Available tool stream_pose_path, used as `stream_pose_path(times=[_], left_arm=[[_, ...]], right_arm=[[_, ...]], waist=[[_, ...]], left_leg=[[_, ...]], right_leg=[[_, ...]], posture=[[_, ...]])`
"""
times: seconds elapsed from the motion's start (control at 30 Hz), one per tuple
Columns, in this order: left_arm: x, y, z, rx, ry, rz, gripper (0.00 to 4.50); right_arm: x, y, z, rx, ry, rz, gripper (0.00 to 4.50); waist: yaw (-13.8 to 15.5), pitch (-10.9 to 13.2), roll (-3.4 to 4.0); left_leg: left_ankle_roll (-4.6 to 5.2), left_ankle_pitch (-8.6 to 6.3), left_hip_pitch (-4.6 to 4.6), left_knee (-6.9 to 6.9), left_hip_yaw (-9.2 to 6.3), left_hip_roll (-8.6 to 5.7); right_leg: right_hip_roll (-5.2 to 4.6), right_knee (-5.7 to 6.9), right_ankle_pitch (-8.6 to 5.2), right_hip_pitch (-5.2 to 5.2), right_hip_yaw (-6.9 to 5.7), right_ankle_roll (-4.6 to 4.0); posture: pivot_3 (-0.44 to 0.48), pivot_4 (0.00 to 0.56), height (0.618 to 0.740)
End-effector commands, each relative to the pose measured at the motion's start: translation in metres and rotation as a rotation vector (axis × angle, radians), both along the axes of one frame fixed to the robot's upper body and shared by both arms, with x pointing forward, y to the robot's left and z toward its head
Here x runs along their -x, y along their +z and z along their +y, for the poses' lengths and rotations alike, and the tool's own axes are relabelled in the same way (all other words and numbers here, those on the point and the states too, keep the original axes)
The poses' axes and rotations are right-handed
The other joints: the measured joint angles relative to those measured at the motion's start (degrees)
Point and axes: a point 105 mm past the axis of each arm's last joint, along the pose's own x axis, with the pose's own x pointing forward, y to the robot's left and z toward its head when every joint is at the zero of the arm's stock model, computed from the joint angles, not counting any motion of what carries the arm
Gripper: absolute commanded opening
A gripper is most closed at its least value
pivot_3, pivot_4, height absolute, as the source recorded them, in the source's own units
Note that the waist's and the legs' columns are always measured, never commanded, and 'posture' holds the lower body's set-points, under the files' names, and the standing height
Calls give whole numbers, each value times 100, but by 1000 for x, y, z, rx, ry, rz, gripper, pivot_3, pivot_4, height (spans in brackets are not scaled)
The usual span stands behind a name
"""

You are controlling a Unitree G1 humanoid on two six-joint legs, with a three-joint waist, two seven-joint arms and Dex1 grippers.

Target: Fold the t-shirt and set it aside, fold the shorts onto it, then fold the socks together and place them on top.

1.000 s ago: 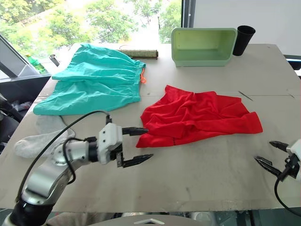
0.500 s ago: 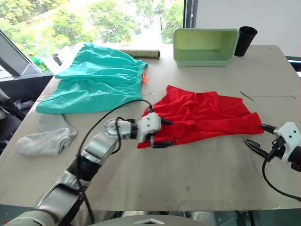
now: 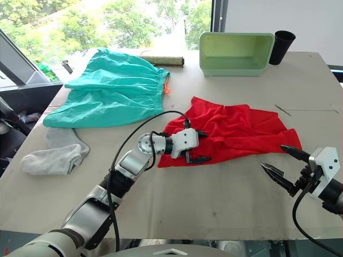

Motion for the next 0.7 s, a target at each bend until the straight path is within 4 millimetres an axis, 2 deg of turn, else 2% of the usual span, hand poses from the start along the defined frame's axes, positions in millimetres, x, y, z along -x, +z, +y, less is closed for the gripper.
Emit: stream_pose_path(times=[0.03, 0.23, 0.4, 0.6, 0.7], left_arm=[[1, 9, 7, 21, 25, -47, 4414], [8, 19, 19, 77, 55, -80, 4414], [-4, 16, 73, 95, 245, 2, 4414], [-13, 20, 108, 106, 330, 61, 4414], [-15, 18, 117, 85, 333, 76, 4414]], right_arm=[[1, 14, -5, 6, -29, -53, 4492], [-1, 13, -4, 6, -36, -53, 4492], [0, 13, -4, 5, -37, -47, 4492], [-1, 19, 5, -27, 7, -60, 4492], [2, 23, 15, -69, 60, -59, 4492]], waist=[[-5, 0, 1], [1, 0, 0], [-10, 0, 1], [11, 0, 0], [11, 0, 0]], left_leg=[[0, 0, 0, 0, 0, 0], [0, 0, -1, -1, 0, 0], [0, 0, 0, -1, -2, 0], [-1, -1, -2, 0, -2, 1], [-1, -1, -2, 0, -2, 1]], right_leg=[[0, 0, 0, 0, 0, 0], [0, 1, 0, -1, -1, -1], [0, 1, -1, -2, -1, 0], [0, -1, -8, -2, -2, 12], [0, -1, -7, -2, -2, 10]], posture=[[0, 150, 740], [0, 150, 740], [0, 150, 740], [0, 150, 740], [0, 150, 740]])
